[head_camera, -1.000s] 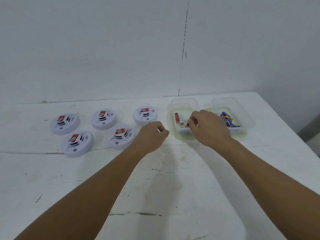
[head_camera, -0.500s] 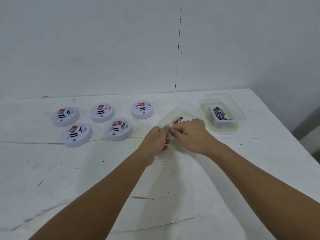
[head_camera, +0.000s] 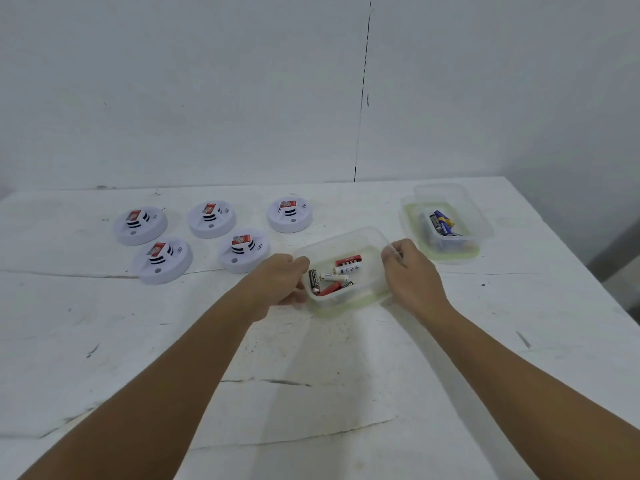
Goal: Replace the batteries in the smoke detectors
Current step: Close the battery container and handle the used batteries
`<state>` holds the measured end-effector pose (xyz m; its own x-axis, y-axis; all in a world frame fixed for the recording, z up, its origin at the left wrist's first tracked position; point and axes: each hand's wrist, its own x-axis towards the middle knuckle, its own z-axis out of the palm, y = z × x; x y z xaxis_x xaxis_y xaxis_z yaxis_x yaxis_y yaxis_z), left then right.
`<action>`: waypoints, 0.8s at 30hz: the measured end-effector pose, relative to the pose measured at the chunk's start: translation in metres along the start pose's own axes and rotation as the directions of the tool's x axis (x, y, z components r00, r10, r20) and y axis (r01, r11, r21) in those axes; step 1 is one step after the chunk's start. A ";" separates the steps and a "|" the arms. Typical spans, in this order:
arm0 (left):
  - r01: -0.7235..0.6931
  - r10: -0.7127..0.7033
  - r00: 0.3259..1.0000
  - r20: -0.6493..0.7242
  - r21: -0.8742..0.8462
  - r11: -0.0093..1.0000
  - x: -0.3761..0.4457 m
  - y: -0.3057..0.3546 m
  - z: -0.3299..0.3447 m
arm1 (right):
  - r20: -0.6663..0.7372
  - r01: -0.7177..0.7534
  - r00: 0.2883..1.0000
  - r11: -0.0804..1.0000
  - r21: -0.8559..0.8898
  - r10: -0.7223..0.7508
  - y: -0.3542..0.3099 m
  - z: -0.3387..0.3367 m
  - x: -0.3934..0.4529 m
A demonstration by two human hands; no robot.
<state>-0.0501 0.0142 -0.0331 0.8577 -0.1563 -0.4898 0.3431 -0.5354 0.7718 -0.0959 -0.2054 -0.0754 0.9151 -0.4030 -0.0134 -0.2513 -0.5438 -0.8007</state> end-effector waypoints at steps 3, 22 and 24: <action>-0.008 0.008 1.000 -0.012 -0.021 1.000 -0.003 -0.001 0.001 | -0.042 0.008 0.999 0.999 -0.041 -0.010 -0.003 -0.001 -0.003; -0.069 0.113 0.898 -0.426 0.116 0.991 -0.054 -0.082 -0.086 | 0.296 0.231 0.921 0.967 0.103 -0.252 -0.041 0.055 -0.032; -0.036 0.081 0.894 -0.441 0.108 0.994 -0.055 -0.091 -0.092 | 0.346 0.295 0.899 0.955 -0.029 -0.267 -0.036 0.064 -0.028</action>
<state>-0.0937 0.1481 -0.0393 0.9632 0.1830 -0.1970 0.2685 -0.6156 0.7410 -0.0923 -0.1273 -0.0841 0.9993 0.0378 -0.0057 0.0206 -0.6592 -0.7517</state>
